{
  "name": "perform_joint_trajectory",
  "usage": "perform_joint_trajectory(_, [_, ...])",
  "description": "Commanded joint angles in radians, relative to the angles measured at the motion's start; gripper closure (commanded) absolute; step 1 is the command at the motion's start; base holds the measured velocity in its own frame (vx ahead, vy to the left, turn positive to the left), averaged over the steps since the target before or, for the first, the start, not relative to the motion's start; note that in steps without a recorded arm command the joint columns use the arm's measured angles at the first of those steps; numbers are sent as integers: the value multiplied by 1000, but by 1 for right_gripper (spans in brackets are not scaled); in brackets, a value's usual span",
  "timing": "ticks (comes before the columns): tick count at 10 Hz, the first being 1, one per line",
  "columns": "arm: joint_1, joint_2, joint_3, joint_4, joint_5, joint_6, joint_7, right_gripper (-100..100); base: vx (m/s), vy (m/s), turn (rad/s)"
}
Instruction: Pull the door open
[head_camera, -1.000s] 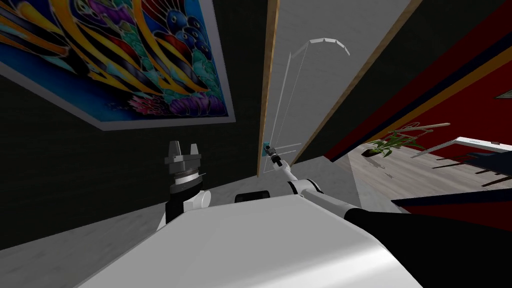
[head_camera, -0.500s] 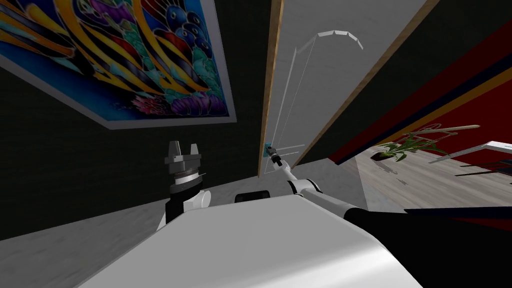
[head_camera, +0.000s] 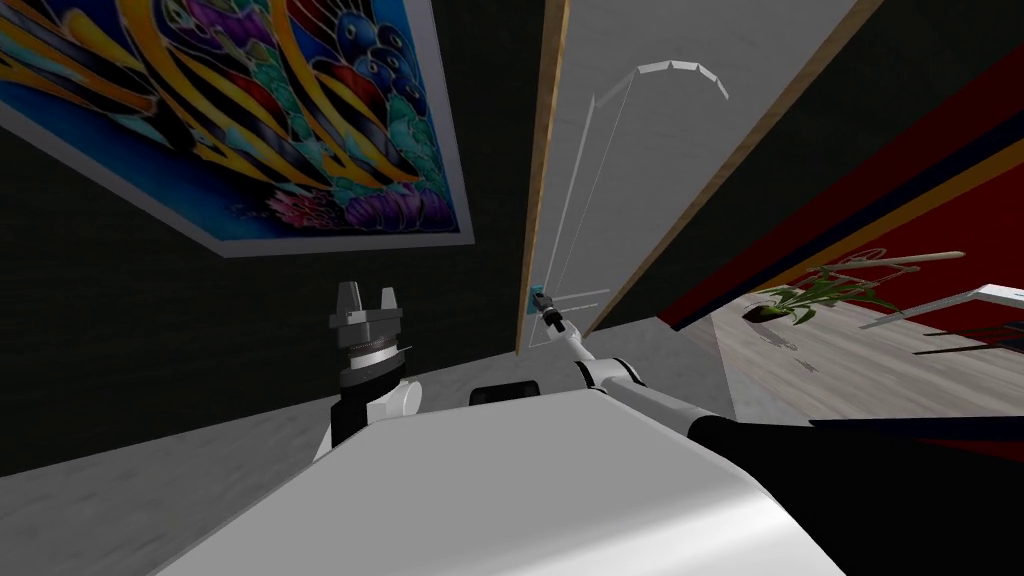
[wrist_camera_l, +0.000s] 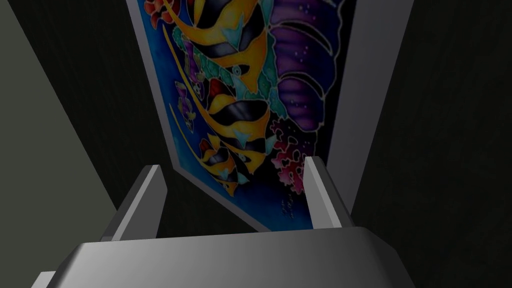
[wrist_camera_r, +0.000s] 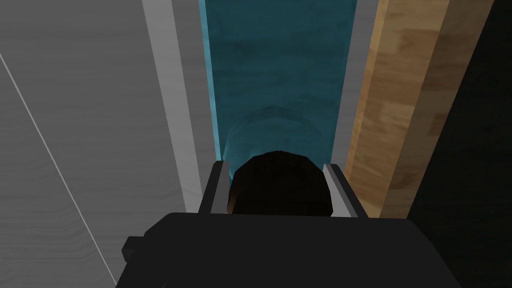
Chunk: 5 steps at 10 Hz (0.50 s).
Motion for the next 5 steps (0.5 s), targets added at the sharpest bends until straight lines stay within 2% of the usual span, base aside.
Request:
perform_joint_trajectory(1, [2,0,4,-2,-22,0,-46,100,-57,-36,112])
perform_joint_trajectory(5, [6,-4,10,-6,-61,1,-123,100,-53,-37,74])
